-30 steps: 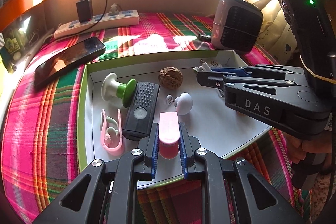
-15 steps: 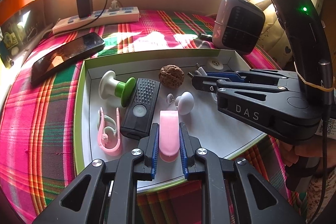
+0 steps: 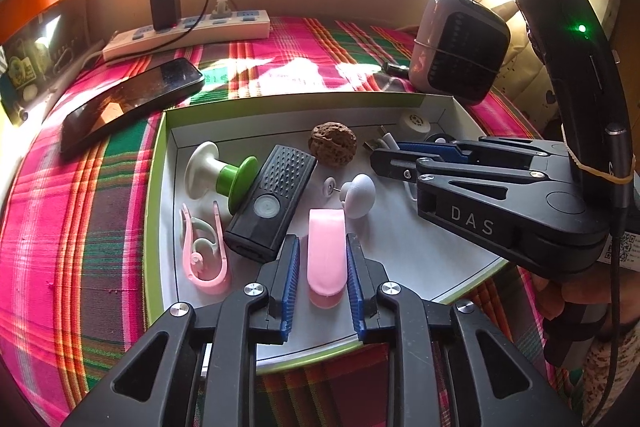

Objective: Organize objects
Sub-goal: 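Carry the pink clip with the left tool while the right tool carries the cable into the box, then open the left tool to release the clip while the right tool releases the cable in the box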

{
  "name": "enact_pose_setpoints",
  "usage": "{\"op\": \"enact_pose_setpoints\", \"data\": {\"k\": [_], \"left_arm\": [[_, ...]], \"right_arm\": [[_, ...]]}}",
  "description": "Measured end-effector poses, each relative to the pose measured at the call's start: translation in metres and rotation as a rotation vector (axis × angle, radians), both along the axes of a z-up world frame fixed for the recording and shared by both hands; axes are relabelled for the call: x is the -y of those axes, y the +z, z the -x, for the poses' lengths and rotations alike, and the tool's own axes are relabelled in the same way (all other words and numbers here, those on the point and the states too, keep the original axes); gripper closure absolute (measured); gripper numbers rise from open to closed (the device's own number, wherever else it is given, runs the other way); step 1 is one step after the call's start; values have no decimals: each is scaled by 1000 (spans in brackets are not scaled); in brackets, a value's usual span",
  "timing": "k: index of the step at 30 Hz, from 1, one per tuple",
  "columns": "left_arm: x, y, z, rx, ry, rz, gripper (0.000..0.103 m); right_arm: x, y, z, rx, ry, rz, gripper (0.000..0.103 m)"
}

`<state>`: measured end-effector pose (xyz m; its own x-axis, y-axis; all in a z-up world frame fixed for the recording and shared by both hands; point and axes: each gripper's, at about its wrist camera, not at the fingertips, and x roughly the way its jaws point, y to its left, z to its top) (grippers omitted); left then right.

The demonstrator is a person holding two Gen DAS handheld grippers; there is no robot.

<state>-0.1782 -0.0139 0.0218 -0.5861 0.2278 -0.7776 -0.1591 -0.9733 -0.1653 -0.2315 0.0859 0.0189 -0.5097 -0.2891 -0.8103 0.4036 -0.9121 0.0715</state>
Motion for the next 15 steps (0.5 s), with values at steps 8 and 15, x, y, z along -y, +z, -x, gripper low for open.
{"op": "enact_pose_setpoints", "data": {"k": [8,15], "left_arm": [[1,0,-1,-3,3,9,74],[-2,4,-6,-13,-5,21,71]], "right_arm": [[0,4,-3,-9,-6,6,83],[-6,13,-13,-31,-20,21,76]]}}
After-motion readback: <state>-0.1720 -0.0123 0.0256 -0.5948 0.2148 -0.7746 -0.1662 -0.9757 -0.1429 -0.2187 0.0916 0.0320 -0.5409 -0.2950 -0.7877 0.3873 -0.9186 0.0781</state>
